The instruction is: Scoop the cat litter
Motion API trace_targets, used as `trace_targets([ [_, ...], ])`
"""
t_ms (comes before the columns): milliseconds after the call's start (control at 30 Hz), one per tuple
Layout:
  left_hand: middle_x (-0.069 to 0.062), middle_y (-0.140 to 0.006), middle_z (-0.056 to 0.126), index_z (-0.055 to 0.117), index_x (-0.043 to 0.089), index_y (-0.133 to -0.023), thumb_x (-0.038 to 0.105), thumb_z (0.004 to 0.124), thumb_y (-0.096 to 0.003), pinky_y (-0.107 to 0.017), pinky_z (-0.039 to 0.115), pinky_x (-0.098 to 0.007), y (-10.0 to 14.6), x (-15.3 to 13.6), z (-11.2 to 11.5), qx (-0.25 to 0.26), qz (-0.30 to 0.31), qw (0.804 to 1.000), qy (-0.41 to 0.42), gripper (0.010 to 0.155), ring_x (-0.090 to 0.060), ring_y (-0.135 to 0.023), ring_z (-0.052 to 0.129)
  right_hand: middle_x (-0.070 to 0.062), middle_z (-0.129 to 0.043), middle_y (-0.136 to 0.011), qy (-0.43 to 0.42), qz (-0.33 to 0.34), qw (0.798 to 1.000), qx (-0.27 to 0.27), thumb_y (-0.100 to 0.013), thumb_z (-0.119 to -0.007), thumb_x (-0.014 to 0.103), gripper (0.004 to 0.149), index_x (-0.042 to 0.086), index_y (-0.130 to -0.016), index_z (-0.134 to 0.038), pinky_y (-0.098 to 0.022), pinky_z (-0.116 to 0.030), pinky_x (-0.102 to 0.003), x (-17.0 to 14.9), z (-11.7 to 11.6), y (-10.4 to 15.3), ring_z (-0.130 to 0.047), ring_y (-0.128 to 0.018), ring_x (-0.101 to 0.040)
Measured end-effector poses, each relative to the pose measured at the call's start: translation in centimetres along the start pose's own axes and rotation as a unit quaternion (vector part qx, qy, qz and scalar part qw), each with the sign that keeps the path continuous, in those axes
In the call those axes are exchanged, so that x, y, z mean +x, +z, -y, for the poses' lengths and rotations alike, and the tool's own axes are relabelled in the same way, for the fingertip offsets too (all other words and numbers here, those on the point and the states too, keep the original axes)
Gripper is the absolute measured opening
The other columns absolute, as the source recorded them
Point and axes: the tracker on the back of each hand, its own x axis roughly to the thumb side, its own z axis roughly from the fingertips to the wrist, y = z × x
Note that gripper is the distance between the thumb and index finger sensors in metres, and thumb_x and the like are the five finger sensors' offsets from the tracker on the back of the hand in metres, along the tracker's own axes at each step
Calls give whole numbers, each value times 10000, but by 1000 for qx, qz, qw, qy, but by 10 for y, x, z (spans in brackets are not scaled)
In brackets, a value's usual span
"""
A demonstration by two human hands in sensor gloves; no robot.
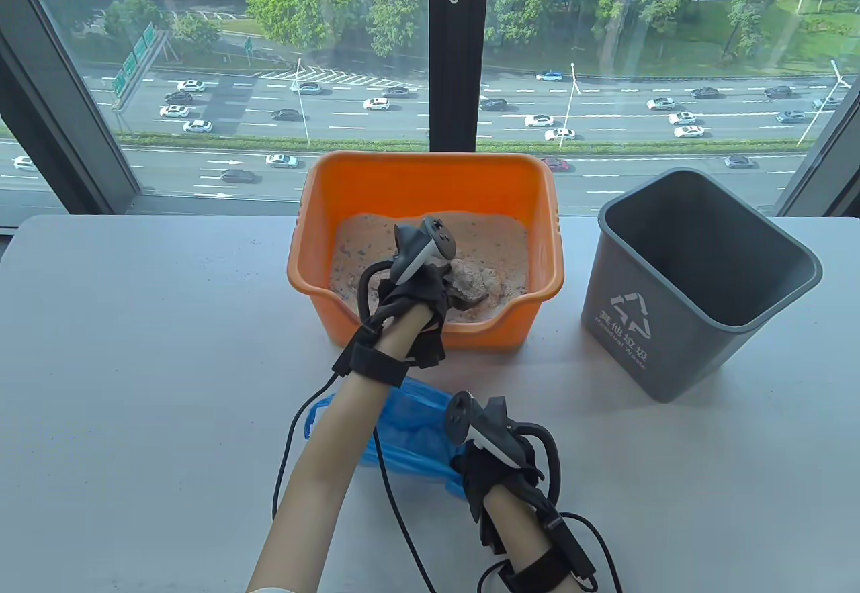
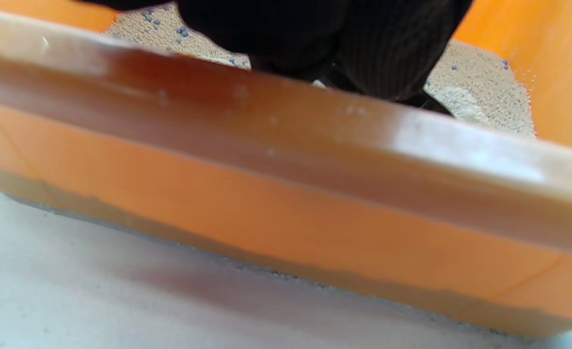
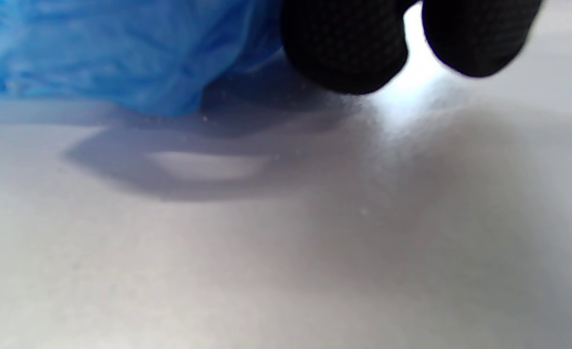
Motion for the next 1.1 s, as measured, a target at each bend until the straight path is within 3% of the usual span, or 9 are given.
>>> trace_targets([
  [267,44,-661,875,590,276,-998,449,795,-494,-274,789,-268,-6,-16,4,-3,24,998,61,571,-49,-250,880,-156,-701,-749,-1,2,1000,0,-363,-795,429,717,192,-965,-486,-336,-760,-400,0,0,0,-852,-364,-114],
  [533,46,-666,863,564,285,-1002,449,779,-497,-305,799,-279,7,-36,-1,42,55,991,110,573,-47,-273,886,-155,-701,-749,-1,2,1000,1,-364,-795,429,718,192,-966,-484,-336,-760,-399,0,0,0,-851,-364,-114],
  [667,36,-654,869,566,267,-998,445,781,-497,-290,807,-278,22,-47,-7,114,70,973,187,573,-45,-261,891,-155,-701,-749,-1,1,1000,0,-364,-794,430,715,194,-965,-486,-336,-761,-399,0,-1,0,-852,-363,-113],
  [767,39,-666,863,557,263,-1002,452,774,-504,-299,810,-270,27,-49,-10,69,81,981,160,575,-34,-268,892,-157,-702,-748,-1,1,1000,0,-363,-794,428,717,192,-966,-485,-336,-760,-400,0,-1,-1,-852,-363,-115],
  [867,23,-657,871,569,253,-998,436,791,-499,-287,810,-281,32,-56,-13,122,85,964,220,575,-48,-258,897,-157,-701,-749,-1,2,1000,0,-363,-794,428,716,192,-965,-486,-337,-760,-401,0,-1,-1,-852,-364,-115],
  [967,47,-678,857,550,277,-1002,456,775,-503,-312,810,-265,33,-60,-16,88,90,973,193,576,-29,-278,894,-156,-701,-749,-1,1,1000,0,-363,-794,428,717,192,-965,-486,-336,-760,-401,0,-1,-1,-852,-363,-114],
  [1033,20,-665,866,561,256,-1002,430,794,-502,-300,806,-288,37,-66,-17,150,99,947,266,578,-55,-269,897,-155,-701,-749,0,2,1000,0,-363,-793,429,717,193,-966,-485,-337,-760,-400,0,-1,-1,-852,-364,-113],
  [1067,-17,-654,877,583,239,-999,408,814,-497,-289,802,-309,39,-65,-18,157,107,946,262,578,-79,-258,900,-156,-701,-748,-1,2,1000,0,-364,-794,428,717,191,-966,-485,-337,-760,-400,0,-1,-1,-852,-362,-115],
  [1100,11,-662,873,573,251,-1002,422,803,-500,-299,804,-298,40,-64,-19,135,106,958,230,577,-66,-266,899,-156,-701,-749,-1,2,1000,0,-363,-794,428,717,191,-965,-486,-337,-760,-400,0,-1,-1,-852,-364,-114],
])
